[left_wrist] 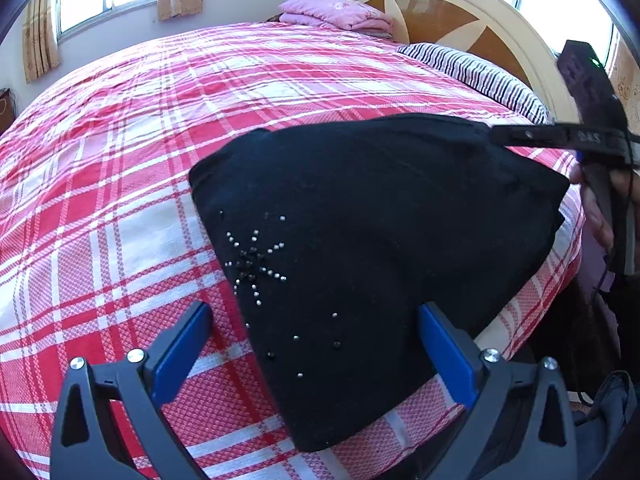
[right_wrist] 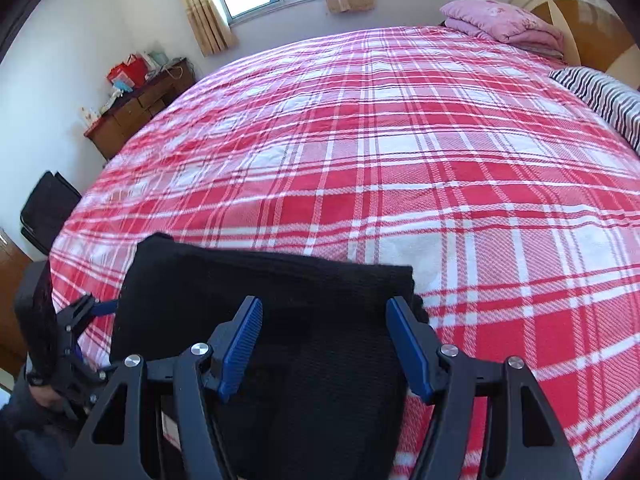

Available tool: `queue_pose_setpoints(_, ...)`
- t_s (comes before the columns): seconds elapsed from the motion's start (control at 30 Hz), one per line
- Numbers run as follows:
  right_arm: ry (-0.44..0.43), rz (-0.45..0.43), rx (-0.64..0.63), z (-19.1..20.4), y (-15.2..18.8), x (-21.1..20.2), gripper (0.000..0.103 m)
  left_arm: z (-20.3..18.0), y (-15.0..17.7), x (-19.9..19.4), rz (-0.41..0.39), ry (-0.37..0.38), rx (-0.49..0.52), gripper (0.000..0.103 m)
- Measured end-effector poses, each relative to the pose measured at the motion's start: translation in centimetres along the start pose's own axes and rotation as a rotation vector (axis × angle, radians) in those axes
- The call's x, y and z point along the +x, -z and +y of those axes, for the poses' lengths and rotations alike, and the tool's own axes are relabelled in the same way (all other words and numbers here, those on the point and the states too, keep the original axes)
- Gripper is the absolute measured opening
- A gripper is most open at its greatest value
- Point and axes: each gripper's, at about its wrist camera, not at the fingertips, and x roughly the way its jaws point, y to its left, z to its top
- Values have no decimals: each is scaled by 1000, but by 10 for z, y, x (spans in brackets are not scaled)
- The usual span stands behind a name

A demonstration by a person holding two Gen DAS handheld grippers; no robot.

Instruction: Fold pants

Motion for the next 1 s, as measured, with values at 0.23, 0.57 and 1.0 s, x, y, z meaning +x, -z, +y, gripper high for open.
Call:
queue_pose_setpoints(0.23,-5,-7,-11,-5,34,-34,66,3,-1,-1,-2,-8,-1,103)
queue_pose_setpoints(0.57,37,54,-60,-3,57,-23,67,8,-4,1,2,3,-12,103)
queue_pose_setpoints(1.0,-44,-26,153,-59,54,-48,66,26,-20,9,-26,0,-38,103)
